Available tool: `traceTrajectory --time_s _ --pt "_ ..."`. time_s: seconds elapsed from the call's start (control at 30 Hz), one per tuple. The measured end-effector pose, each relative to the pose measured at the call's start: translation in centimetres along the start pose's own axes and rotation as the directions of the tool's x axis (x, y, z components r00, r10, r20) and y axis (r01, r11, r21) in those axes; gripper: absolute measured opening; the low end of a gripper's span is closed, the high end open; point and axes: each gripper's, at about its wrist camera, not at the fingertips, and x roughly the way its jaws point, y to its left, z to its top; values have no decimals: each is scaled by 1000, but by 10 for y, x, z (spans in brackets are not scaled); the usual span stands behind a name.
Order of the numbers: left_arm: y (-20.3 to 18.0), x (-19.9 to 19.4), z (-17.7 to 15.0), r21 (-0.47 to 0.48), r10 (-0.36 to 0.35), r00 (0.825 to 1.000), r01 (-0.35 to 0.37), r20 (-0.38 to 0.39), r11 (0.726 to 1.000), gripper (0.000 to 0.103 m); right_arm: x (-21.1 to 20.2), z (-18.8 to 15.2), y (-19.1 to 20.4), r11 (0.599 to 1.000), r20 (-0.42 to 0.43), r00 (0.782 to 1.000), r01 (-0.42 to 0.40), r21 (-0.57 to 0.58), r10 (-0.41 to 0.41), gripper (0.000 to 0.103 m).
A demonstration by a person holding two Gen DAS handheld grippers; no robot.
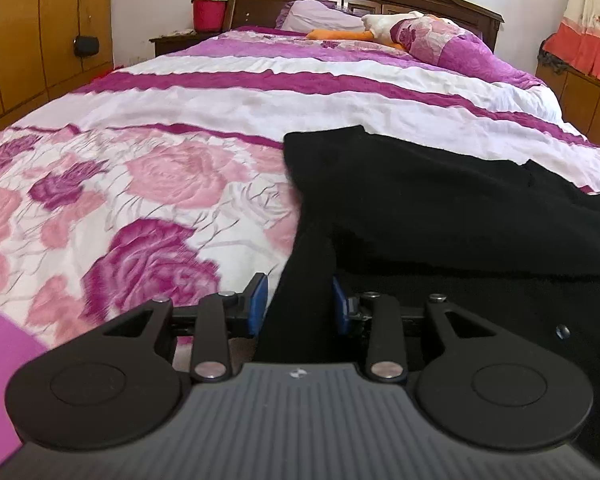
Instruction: Fold small clothes
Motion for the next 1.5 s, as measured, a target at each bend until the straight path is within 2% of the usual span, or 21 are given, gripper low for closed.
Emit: traceTrajectory --time_s 0.27,0.43,0.57,0.8,0.97,1.23,1.5 --pt "23 -45 -20 -63 -12 999 10 -37 998 44 -58 -15 -5 999 -28 999 -36 6 36 53" --pt "29 -68 -35 -47 -22 999 20 -45 999 47 -90 -25 -10 998 -42 998 -54 23 55 53" --pt "35 -83 -45 -44 -33 998 30 -54 999 52 -105 -35 -15 999 -48 998 -29 38 31 53" --pt "44 -101 -66 -84 -77 993 70 -92 994 54 -119 -54 -19 998 -90 995 -24 63 29 54" --pt "42 -112 -81 -71 -113 988 106 -109 992 57 -127 -66 -18 999 -127 992 -22 44 27 54" --pt "32 -120 -104 -57 -201 968 195 -153 979 59 -135 -88 -16 999 -185 982 -35 37 41 53" --pt "24 -123 -122 -34 -214 961 212 -173 977 65 -136 -101 -11 999 -207 977 -46 24 50 54"
